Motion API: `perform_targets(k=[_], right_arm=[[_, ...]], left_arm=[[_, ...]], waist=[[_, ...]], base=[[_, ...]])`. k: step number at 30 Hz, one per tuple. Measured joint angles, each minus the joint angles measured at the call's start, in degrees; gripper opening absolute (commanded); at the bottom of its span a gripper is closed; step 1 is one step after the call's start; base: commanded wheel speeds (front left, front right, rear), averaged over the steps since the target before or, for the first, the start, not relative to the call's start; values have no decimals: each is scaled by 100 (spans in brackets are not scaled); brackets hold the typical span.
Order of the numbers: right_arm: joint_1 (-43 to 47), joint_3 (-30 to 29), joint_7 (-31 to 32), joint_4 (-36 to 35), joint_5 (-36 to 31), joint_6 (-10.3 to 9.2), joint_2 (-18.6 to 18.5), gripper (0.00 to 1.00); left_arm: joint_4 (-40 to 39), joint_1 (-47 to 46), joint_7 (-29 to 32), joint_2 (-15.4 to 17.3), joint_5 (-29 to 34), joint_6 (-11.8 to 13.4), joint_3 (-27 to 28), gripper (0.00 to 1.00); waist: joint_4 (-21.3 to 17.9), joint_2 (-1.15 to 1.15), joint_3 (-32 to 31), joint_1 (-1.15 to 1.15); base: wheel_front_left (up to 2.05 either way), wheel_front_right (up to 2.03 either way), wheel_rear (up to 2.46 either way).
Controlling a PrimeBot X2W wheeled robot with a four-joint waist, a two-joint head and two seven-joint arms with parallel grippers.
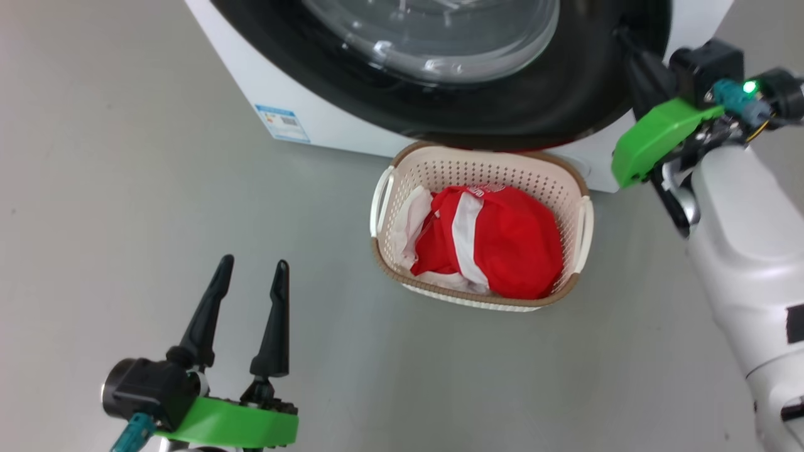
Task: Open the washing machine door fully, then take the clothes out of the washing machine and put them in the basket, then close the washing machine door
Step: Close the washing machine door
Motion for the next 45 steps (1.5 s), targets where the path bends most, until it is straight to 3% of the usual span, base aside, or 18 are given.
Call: perform_targets(k=[12, 18, 27, 28, 29, 30, 45], right_arm=[[-1061, 16, 0, 680, -51, 0, -335, 0], [-1344, 56, -4, 876, -141, 45, -334, 0], [-1310, 289, -4, 603, 87, 16, -271, 1], [-1244, 298, -4, 486, 129, 15, -267, 12], [-1155, 304, -4, 383, 188, 15, -257, 37], [-1035, 315, -4, 280, 224, 15, -250, 100], [1004, -221, -4, -1537, 272, 15, 32, 100]], left_arm=[[53, -284, 0, -5, -148, 32, -225, 100], [62, -374, 0, -9, -147, 25, -245, 100], [54, -380, 0, -10, -132, 18, -213, 100], [52, -380, 0, -10, -133, 18, -202, 100], [37, -380, 0, -10, -137, -3, -193, 100], [-1, -381, -1, -10, -149, -42, -188, 100], [-211, -321, -1, -11, -190, -79, 275, 100]], waist=[[214, 0, 399, 0], [275, 0, 521, 0], [152, 0, 445, 0], [122, 0, 431, 1], [93, 0, 414, 0], [62, 0, 396, 0], [-630, 0, -38, 0]], base=[[0, 0, 0], [0, 0, 0], [0, 0, 0], [0, 0, 0], [0, 0, 0], [0, 0, 0], [0, 0, 0]])
